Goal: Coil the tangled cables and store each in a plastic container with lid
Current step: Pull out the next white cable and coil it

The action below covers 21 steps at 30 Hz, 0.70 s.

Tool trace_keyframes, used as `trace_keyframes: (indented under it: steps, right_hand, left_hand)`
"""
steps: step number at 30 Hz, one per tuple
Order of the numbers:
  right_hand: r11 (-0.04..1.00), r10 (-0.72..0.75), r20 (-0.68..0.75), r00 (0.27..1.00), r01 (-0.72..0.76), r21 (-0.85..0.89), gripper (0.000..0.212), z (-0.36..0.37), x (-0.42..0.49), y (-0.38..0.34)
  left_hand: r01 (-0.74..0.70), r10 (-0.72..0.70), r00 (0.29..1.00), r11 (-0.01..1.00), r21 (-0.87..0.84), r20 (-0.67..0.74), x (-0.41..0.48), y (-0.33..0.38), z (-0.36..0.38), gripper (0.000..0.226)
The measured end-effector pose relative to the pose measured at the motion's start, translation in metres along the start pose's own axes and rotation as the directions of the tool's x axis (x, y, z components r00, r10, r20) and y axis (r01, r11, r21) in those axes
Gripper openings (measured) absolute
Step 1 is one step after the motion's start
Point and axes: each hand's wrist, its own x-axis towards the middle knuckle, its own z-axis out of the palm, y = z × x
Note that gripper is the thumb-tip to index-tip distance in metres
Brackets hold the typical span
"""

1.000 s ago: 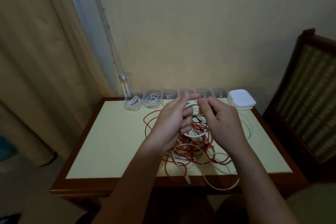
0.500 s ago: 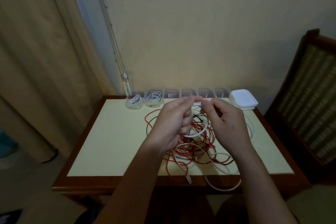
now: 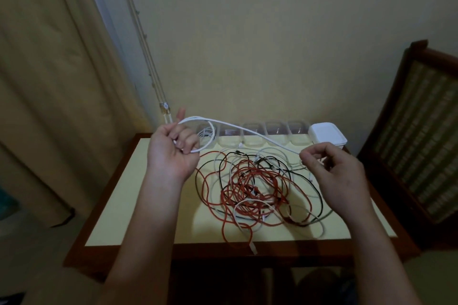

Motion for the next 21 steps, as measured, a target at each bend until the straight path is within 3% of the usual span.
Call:
trace_keyframes:
  steps: [4,7,11,14,18,21]
  right_hand:
    - [0.970,-0.079,0.088,0.993,0.097,-0.222,0.016,0.006,-0.002,0.004]
    - [0.944,-0.114,0.197,0.974,0.169,-0.285,0.020,0.017,-0.006,0.001]
    - [0.929,-0.227,0.246,0.942,0.286,-0.236,0.027,0.031,-0.013,-0.014]
    - [0.943,-0.263,0.185,0.947,0.293,-0.156,0.030,0.032,-0.014,-0.027]
    - [0.964,-0.219,0.108,0.970,0.232,-0.131,0.039,0.033,-0.010,-0.030]
    - [0.978,-0.171,0.077,0.982,0.179,-0.109,0.038,0.034,-0.010,-0.031]
  left_hand:
    - [-0.173,0.178,0.984,0.943,0.284,0.009,-0.003,-0.018,0.001,0.034]
    - [-0.317,0.322,0.942,0.756,0.573,0.095,-0.012,-0.040,0.004,0.027]
    - [-0.361,0.239,0.930,0.454,0.815,0.279,-0.019,-0.059,0.000,0.029]
    - [-0.342,0.115,0.939,0.279,0.897,0.323,-0.021,-0.069,-0.009,0.033]
    - [-0.236,-0.091,0.959,0.260,0.936,0.267,-0.024,-0.082,-0.018,0.033]
    - [-0.041,-0.234,0.957,0.471,0.881,0.170,-0.027,-0.088,-0.016,0.031]
